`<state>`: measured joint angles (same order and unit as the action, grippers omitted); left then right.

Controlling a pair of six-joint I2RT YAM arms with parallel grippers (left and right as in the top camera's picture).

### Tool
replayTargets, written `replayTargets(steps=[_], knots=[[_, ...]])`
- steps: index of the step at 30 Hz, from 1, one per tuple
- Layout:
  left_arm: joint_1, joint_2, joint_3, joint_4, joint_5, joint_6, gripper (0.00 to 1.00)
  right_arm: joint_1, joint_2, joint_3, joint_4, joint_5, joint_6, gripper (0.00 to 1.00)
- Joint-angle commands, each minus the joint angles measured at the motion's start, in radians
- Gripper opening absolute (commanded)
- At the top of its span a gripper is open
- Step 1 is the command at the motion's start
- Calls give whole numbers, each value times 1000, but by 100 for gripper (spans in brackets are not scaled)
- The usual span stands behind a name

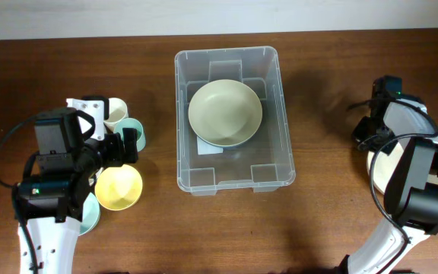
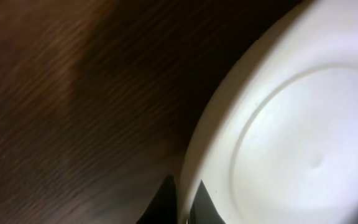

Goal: Pack container
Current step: 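Carry the white bowl with the right gripper and stack it in the bin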

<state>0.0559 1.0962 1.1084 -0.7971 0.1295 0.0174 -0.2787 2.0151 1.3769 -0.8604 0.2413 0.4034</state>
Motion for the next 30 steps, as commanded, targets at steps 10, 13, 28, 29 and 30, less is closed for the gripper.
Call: replayTargets(steps=[10, 13, 28, 29, 30], knots=[[6, 0, 22, 0, -7, -2, 99, 187, -121, 413, -257, -77, -233, 4], [6, 0, 22, 0, -7, -2, 99, 252, -121, 506, -315, -87, -282, 4], [6, 0, 22, 0, -7, -2, 99, 778, -92, 720, -230, -230, -680, 4], [6, 0, 22, 0, -7, -2, 99, 798, -82, 718, -227, -230, -705, 4], [6, 0, 22, 0, -7, -2, 99, 818, -75, 718, -227, -230, -732, 4]])
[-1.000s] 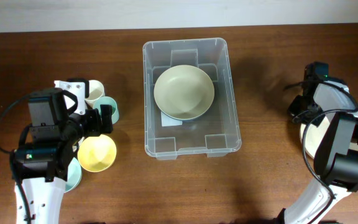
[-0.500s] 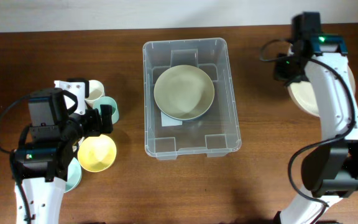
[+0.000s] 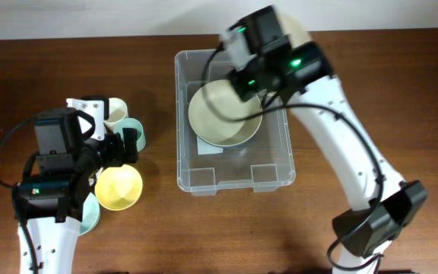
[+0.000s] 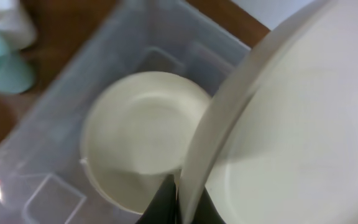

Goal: Pack container
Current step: 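Carry the white bowl with the right gripper and stack it in the bin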

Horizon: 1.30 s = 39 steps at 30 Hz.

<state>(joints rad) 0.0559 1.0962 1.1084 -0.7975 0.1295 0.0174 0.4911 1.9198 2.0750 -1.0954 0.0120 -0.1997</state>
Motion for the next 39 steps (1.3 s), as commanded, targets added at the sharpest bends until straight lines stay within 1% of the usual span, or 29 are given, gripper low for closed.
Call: replayTargets(steps=[1, 7, 10, 15, 16, 17, 19, 20, 22, 29, 32, 33, 34, 35, 37, 39], knots=[[6, 0, 22, 0, -7, -2, 99, 61, 31, 16, 10, -1, -150, 4], [6, 0, 22, 0, -7, -2, 99, 104, 101, 0, 8, -11, -247, 4], [6, 0, 22, 0, -7, -2, 99, 104, 144, -2, -2, -69, -294, 4], [6, 0, 22, 0, -7, -2, 99, 105, 177, -2, -25, -122, -301, 4], [6, 0, 22, 0, -7, -2, 99, 104, 179, -2, -32, -126, -301, 5], [6, 0, 22, 0, -7, -2, 99, 104, 180, -2, -35, -126, -301, 10], [6, 0, 22, 0, -7, -2, 99, 104, 180, -2, -47, -126, -301, 23], [6, 0, 22, 0, -7, -2, 100, 104, 180, -2, -53, -126, -301, 26], [6, 0, 22, 0, -7, -2, 99, 104, 180, -2, -58, -125, -301, 27], [6, 0, 22, 0, -7, -2, 99, 104, 151, 6, -60, -124, -293, 27], [6, 0, 22, 0, -6, -2, 99, 90, 98, 39, -73, -76, -217, 27], [6, 0, 22, 0, -7, -2, 99, 80, 76, 53, -76, -43, -175, 27], [6, 0, 22, 0, -7, -2, 99, 43, 28, 78, -79, 12, -86, 30], [6, 0, 22, 0, -7, -2, 100, 6, -6, 89, -79, 31, -26, 35], [6, 0, 22, 0, -6, -2, 99, -74, -60, 92, -81, 34, 91, 41], [6, 0, 22, 0, -6, -2, 100, -185, -105, 92, -98, 28, 241, 64]])
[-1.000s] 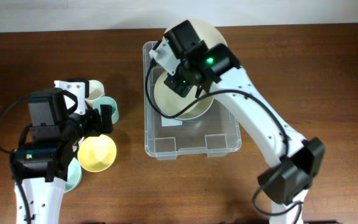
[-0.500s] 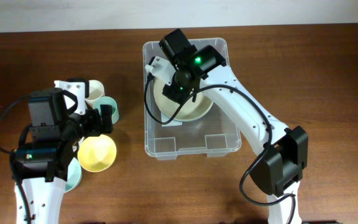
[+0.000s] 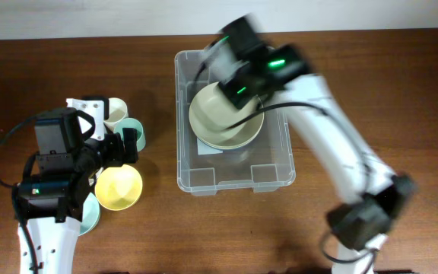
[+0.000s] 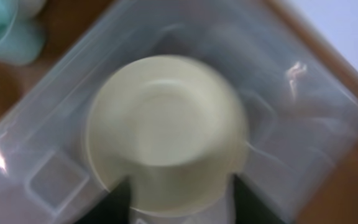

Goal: Pack container
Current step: 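Carry the white bowl with the right gripper and stack it in the bin, then withdraw the right gripper to the right side of the bin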

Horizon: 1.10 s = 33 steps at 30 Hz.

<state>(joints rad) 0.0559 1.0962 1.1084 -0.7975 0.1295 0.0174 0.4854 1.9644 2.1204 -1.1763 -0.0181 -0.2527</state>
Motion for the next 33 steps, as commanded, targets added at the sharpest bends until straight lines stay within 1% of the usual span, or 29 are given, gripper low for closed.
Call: replayTargets(steps=[1, 2, 3, 5, 7, 10, 13, 15, 20, 24, 27, 29, 30, 32, 33], knots=[[6, 0, 22, 0, -6, -2, 99, -237, -163, 47, -29, 47, 350, 74], [6, 0, 22, 0, -6, -2, 99, -296, -172, 47, -45, 31, 399, 80], [6, 0, 22, 0, -6, -2, 99, -352, -175, 47, -63, 3, 427, 84], [6, 0, 22, 1, -6, -2, 99, -472, -176, 46, -115, -49, 457, 84], [6, 0, 22, 3, -7, -2, 99, -581, -176, 39, -175, -62, 487, 84], [6, 0, 22, 0, -7, -2, 100, -703, -176, 39, -253, -96, 501, 85], [6, 0, 22, 0, -7, -2, 99, -793, -178, 39, -334, -114, 501, 84], [6, 0, 23, -1, -7, -3, 99, -823, -182, 39, -386, -114, 496, 85], [5, 0, 35, -17, -26, -3, 100, -821, -227, 38, -515, -101, 470, 84], [3, 3, 64, -53, -68, -7, 99, -758, -330, -32, -523, -93, 454, 83], [3, 4, 74, -72, -68, -23, 99, -693, -436, -146, -518, -28, 454, 84], [3, 4, 74, -83, -67, -26, 99, -649, -528, -257, -478, -23, 452, 84], [3, 6, 74, -92, -68, -26, 99, -616, -601, -351, -432, -23, 452, 84], [3, 14, 77, -112, -68, -26, 99, -580, -694, -472, -375, -22, 453, 85], [2, 20, 80, -125, -68, -26, 99, -561, -754, -555, -337, -22, 459, 87]])
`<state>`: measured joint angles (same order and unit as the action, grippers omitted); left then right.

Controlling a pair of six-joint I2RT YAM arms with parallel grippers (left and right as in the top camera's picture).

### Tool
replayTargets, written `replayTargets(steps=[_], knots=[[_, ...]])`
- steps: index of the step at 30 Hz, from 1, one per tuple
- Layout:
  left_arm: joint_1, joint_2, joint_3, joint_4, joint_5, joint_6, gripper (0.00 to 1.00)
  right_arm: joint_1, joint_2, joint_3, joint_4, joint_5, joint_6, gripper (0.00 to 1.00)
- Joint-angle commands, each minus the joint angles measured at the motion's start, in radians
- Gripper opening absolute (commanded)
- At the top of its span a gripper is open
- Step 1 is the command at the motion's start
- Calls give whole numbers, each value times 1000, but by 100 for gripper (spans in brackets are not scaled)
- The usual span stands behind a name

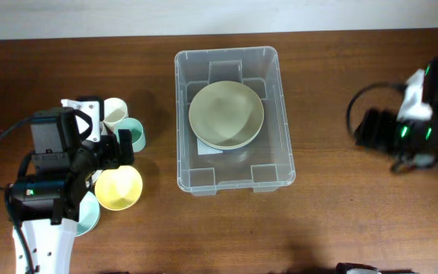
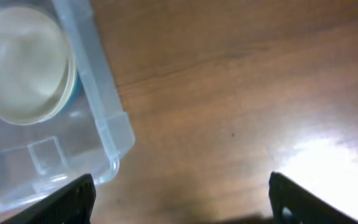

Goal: Pack container
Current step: 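Withdraw the right gripper to the right side of the bin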

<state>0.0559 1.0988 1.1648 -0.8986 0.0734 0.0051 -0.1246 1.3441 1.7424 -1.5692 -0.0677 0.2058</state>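
The clear plastic container [image 1: 272,164] stands mid-table with cream bowls [image 1: 226,114] nested inside it; the right wrist view shows the container [image 2: 107,134] and the bowls [image 2: 23,62] at its left edge. My right gripper [image 1: 371,129] hangs blurred over bare wood to the right of the container. Its jaws are wide open and empty [image 2: 182,190]. My left gripper [image 1: 124,144] sits by the cups at the left, next to a teal cup [image 1: 135,131]. Its jaw state does not show from above.
By the left arm stand a white cup [image 1: 115,113], a yellow cup [image 1: 119,187] and another teal cup [image 1: 90,215]. The dark wooden table [image 1: 333,205] stretches between the container and the right arm. A pale wall edge runs along the far side.
My right gripper was open low over the bowls in the container; now it is off to the right over bare table, still open. The left arm has shifted slightly.
My right gripper was shut on a white bowl's rim at the table's right edge. Then it held that bowl tilted over the container. Then the bowl lay nested in the first one with the jaws open above it. Now the arm is back at the right.
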Motion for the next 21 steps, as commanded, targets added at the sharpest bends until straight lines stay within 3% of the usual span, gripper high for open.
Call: replayTargets(steps=[1, 2, 9, 16, 21], knots=[[-3, 27, 32, -41, -12, -14, 99, 60, -177, -237, 84, 27, 11, 92], [-11, 39, 47, -63, -11, -14, 99, 70, -219, -299, 113, 26, 17, 100], [-121, 212, 256, -204, -66, -63, 100, 93, -369, -627, 262, -14, 24, 99], [-137, 481, 578, -270, -124, -72, 99, 92, -292, -658, 287, -2, 8, 99], [-141, 634, 606, -288, -122, -72, 99, 92, -249, -658, 306, -3, 8, 99]])
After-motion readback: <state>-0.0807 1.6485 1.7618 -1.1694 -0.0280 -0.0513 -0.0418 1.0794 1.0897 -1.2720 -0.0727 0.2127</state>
